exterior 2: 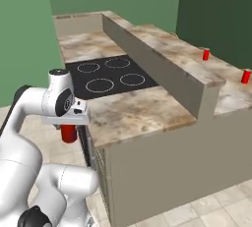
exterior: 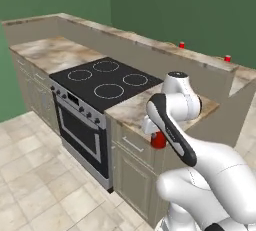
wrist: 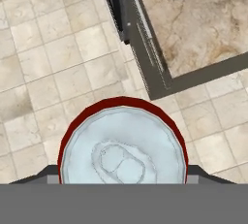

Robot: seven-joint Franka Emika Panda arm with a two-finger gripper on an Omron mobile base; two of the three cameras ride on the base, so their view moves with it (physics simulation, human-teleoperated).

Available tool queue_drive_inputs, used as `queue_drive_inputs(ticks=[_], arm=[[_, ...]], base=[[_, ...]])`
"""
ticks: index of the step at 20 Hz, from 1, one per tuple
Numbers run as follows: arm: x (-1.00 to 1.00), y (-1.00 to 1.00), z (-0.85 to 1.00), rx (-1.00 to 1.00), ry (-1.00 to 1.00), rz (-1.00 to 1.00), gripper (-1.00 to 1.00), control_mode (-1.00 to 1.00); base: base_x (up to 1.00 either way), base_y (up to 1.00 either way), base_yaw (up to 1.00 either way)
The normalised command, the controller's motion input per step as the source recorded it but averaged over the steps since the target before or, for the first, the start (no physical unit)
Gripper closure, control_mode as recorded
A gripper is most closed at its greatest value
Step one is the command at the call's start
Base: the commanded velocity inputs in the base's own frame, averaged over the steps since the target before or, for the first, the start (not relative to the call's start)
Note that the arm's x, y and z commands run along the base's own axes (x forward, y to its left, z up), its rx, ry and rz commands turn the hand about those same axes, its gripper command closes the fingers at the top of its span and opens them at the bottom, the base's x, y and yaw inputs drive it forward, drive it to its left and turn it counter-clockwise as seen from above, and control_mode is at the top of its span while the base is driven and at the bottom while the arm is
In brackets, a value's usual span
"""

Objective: Four empty soda cans are scattered around the kitchen. Gather all the cans and cluster them next to the stove for recycling.

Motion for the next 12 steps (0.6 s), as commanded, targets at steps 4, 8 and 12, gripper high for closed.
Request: queue_drive_inputs(ticks=[4,8,12], arm=[[0.0,0.0,0.0,0.0,0.0,0.0,1.0,1.0],[0.0,0.0,0.0,0.0,0.0,0.0,1.0,1.0],[0.0,0.0,0.0,0.0,0.0,0.0,1.0,1.0]], base=[[0.14,0.51,-0.37],[0.08,0.49,-0.42],[0.09,0.51,-0.39]])
